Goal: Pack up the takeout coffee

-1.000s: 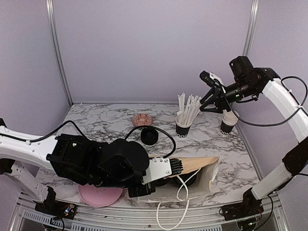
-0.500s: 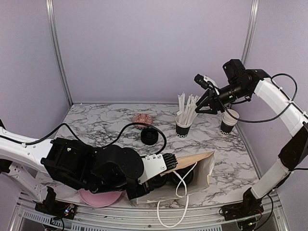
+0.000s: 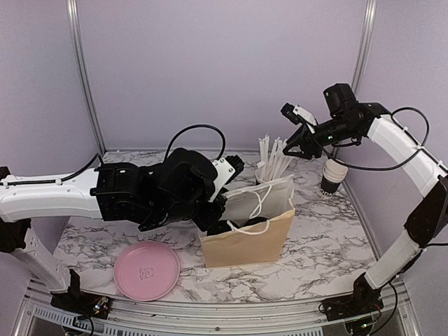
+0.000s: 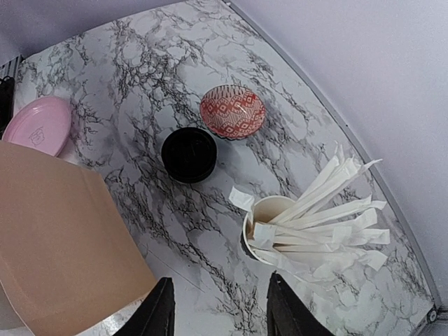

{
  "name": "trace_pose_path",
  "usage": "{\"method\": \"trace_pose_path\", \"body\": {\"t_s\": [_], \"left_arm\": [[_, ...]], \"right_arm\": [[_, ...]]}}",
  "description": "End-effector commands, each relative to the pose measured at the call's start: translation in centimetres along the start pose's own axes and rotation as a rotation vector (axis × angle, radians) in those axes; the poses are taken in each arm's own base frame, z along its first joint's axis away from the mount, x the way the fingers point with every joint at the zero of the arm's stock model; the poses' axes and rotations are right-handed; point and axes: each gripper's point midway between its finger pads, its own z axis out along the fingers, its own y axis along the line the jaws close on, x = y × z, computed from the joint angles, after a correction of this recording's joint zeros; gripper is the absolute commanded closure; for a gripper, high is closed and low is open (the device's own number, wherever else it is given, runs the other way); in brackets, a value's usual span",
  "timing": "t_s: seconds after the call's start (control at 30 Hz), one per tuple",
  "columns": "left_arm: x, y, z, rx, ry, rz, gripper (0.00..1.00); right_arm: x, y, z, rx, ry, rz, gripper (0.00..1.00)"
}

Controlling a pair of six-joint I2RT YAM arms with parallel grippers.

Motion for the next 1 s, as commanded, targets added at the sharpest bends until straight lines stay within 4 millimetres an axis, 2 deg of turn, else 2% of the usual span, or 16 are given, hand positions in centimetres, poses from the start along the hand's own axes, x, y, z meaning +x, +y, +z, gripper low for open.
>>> {"method": "trace_pose_path", "body": {"t_s": [0.0,0.1,0.17,0.3,0.5,0.57,0.67,0.8,0.97], "left_arm": [[-0.6,1.2,1.2,-0.012,0.013,-0.044,0.77],[-1.2,1.8,1.2,-0.005,0.006,-0.055,0.58],[-1.7,2.0,0.8,-0.003,-0.009,-0.065,0.43],[-2.4,3.1,0.0,-0.030,-0.034,-0.091,0.29],[-2.2,4.2,-0.4,-0.061,-0.039,-0.128,0.25],[-2.1,4.3,-0.3,-0.067,-0.038,-0.135,0.25],[-2.0,4.5,0.0,-0.076,-0.032,-0.135,0.24],[-2.3,5.2,-0.1,-0.089,-0.038,-0.140,0.21],[-2.9,5.7,-0.5,-0.086,-0.054,-0.141,0.19]], "right_arm": [[-0.1,-3.2,1.1,0.110,-0.006,0.007,0.57],[0.0,-3.5,2.3,0.079,-0.002,0.000,0.56],[0.2,-3.3,3.3,0.037,-0.006,-0.003,0.57],[0.7,-3.9,5.0,0.016,0.003,0.011,0.57],[1.2,-5.0,6.5,0.016,0.017,0.022,0.64],[0.9,-5.1,6.6,0.019,0.010,0.021,0.69],[0.4,-5.3,6.4,0.028,-0.009,0.023,0.82],[-0.6,-5.0,5.4,0.031,-0.028,0.025,1.00],[-3.0,-4.0,2.7,0.031,-0.078,0.012,1.00]]}}
